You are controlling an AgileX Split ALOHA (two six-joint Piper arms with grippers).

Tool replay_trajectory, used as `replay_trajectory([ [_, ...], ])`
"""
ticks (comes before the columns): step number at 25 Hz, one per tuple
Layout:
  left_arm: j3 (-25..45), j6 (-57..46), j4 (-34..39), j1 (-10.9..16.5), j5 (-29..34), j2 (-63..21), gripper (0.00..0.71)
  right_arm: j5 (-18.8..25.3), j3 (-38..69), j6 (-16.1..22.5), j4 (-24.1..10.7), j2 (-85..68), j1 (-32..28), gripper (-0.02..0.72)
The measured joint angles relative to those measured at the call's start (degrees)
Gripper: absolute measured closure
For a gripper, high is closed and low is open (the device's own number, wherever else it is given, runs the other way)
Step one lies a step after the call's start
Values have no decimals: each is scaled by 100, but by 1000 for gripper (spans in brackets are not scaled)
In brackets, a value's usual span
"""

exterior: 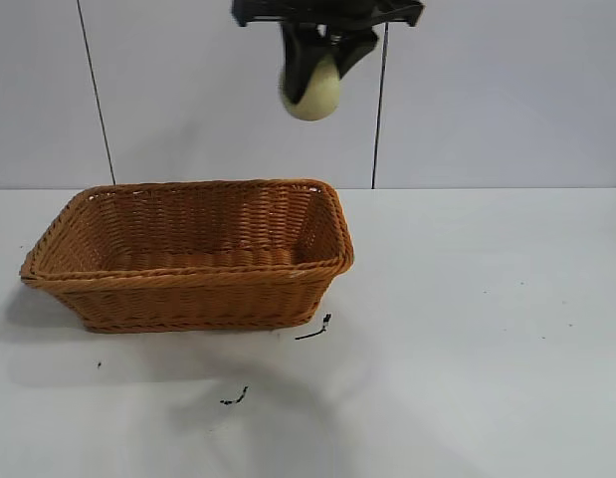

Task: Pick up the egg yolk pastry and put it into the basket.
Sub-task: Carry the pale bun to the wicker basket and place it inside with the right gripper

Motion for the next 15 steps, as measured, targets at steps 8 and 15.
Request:
replay_trajectory([
  [8, 0, 0, 0, 0, 0, 0, 14, -716, 0, -1, -72, 957, 333, 507],
  [15, 0, 0, 0, 0, 0, 0, 14, -1294, 0, -1, -18, 1534, 333, 472],
])
